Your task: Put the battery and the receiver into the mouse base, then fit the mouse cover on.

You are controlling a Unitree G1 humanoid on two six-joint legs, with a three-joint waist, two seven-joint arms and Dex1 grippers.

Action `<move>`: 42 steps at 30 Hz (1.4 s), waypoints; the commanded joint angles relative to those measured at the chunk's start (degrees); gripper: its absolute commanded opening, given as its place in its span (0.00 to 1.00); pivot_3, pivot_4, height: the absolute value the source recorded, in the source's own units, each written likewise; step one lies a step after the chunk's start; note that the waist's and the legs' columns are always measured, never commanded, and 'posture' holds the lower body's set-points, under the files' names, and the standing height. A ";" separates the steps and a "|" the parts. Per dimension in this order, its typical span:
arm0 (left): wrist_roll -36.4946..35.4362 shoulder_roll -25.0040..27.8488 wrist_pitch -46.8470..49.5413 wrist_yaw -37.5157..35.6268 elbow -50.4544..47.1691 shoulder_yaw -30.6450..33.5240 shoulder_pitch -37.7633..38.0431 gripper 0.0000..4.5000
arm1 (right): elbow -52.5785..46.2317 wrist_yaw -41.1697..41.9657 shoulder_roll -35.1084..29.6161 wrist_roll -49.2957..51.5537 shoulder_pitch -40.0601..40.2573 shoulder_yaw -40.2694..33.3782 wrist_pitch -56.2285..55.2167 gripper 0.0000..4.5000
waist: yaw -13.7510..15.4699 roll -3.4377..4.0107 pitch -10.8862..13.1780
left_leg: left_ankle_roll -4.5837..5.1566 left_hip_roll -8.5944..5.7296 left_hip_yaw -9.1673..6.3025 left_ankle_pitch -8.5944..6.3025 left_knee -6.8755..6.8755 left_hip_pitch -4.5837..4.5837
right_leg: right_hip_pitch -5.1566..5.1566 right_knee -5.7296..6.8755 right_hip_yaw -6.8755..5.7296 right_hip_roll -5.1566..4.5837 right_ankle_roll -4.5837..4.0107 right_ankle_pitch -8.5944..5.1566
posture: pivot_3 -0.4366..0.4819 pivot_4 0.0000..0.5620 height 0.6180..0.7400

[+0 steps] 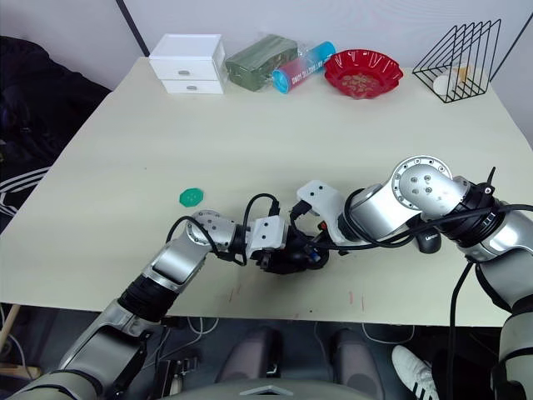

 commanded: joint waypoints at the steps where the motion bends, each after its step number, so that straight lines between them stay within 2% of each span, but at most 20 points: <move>1: 3.18 0.83 0.54 0.35 1.71 -2.55 1.04 0.66 | 0.39 -1.30 -0.54 -0.23 1.15 1.53 0.87 0.00 | 0.00 0.00 0.00 | 0.00 0.00 0.00 0.00 0.00 0.00 | 0.00 0.00 0.00 0.00 0.00 0.00 | 0.48 0.27 1.00; 13: 3.13 0.67 0.54 0.30 2.32 -2.44 0.70 0.66 | 1.01 -1.14 -0.62 -0.23 0.14 1.76 1.52 0.00 | -0.01 0.00 0.00 | 0.00 0.01 0.00 0.00 0.00 0.00 | 0.00 0.00 0.00 0.00 0.00 0.00 | 0.48 0.27 1.00; 14: 3.07 0.60 0.57 0.31 2.40 -2.41 0.67 0.66 | 0.98 -1.21 -0.61 -0.23 0.04 1.76 1.52 0.15 | -0.01 0.01 0.01 | 0.00 0.01 0.00 0.00 -0.01 0.00 | 0.00 -0.01 0.00 0.00 -0.01 0.00 | 0.48 0.27 1.00; 16: 2.96 0.52 0.69 0.29 2.48 -2.37 0.67 0.66 | 0.86 -1.31 -0.64 -0.23 0.01 1.66 1.44 0.32 | -0.02 0.01 0.00 | 0.00 0.01 0.02 0.00 -0.01 -0.01 | -0.01 -0.01 0.02 0.00 -0.01 0.00 | 0.48 0.27 1.00; 17: 2.94 0.50 0.68 0.26 2.55 -2.35 0.63 0.66 | 0.88 -1.41 -0.64 -0.23 0.02 1.58 1.43 0.36 | 0.00 0.00 0.01 | 0.00 0.01 0.00 0.00 -0.02 0.01 | 0.00 -0.01 0.00 0.00 -0.01 0.00 | 0.48 0.27 1.00; 42: 2.56 0.50 0.58 -0.45 3.07 -2.23 0.21 0.66 | -0.47 -0.36 -0.96 -0.23 -1.33 -1.10 0.63 0.36 | -0.05 0.04 0.04 | 0.00 0.01 0.00 0.00 -0.04 -0.03 | -0.03 -0.02 0.00 0.00 -0.01 -0.01 | 0.48 0.27 1.00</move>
